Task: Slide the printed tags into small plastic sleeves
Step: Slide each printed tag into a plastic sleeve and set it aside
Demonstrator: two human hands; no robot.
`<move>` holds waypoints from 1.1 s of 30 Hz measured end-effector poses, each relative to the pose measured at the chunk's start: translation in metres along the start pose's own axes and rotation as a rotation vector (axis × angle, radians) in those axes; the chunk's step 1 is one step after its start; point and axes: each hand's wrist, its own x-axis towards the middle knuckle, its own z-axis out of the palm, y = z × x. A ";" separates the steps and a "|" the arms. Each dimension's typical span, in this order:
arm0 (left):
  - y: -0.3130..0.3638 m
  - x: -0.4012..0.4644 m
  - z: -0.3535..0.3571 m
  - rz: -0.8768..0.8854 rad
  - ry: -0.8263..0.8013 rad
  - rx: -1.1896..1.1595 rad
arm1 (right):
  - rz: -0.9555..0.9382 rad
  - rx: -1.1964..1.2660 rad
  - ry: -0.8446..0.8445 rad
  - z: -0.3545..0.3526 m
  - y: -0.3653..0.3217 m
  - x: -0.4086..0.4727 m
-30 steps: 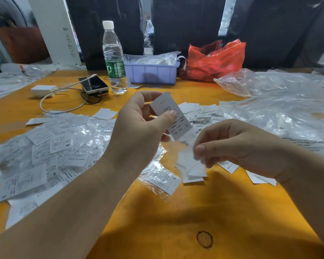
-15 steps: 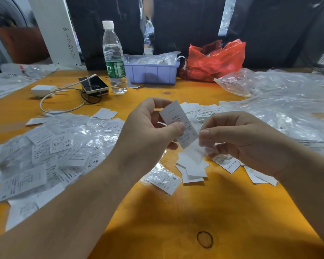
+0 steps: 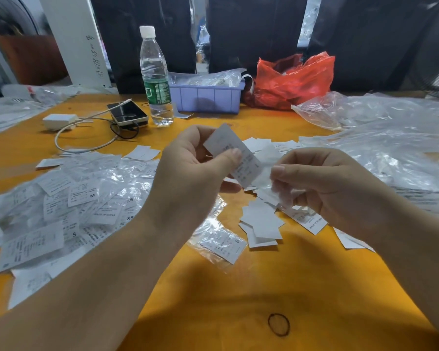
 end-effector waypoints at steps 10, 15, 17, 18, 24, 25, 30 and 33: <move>0.004 0.009 -0.012 -0.045 0.109 -0.153 | 0.003 -0.016 -0.051 0.001 -0.003 -0.002; 0.006 0.007 -0.011 -0.012 0.066 -0.078 | 0.009 -0.003 -0.116 0.000 -0.003 -0.003; 0.007 0.006 -0.010 -0.008 0.044 -0.066 | 0.001 -0.002 -0.141 -0.001 -0.004 -0.003; 0.008 0.006 -0.010 -0.010 0.033 -0.065 | -0.005 -0.001 -0.150 -0.002 -0.004 -0.003; 0.007 0.008 -0.013 -0.009 -0.038 -0.072 | -0.018 0.019 -0.189 -0.005 -0.006 -0.003; 0.007 0.009 -0.014 -0.007 -0.041 -0.068 | -0.017 0.030 -0.204 -0.005 -0.006 -0.003; 0.008 0.011 -0.018 -0.003 -0.067 -0.071 | -0.020 0.041 -0.243 -0.007 -0.008 -0.005; 0.009 0.011 -0.018 0.001 -0.102 -0.087 | -0.024 0.028 -0.249 -0.006 -0.008 -0.005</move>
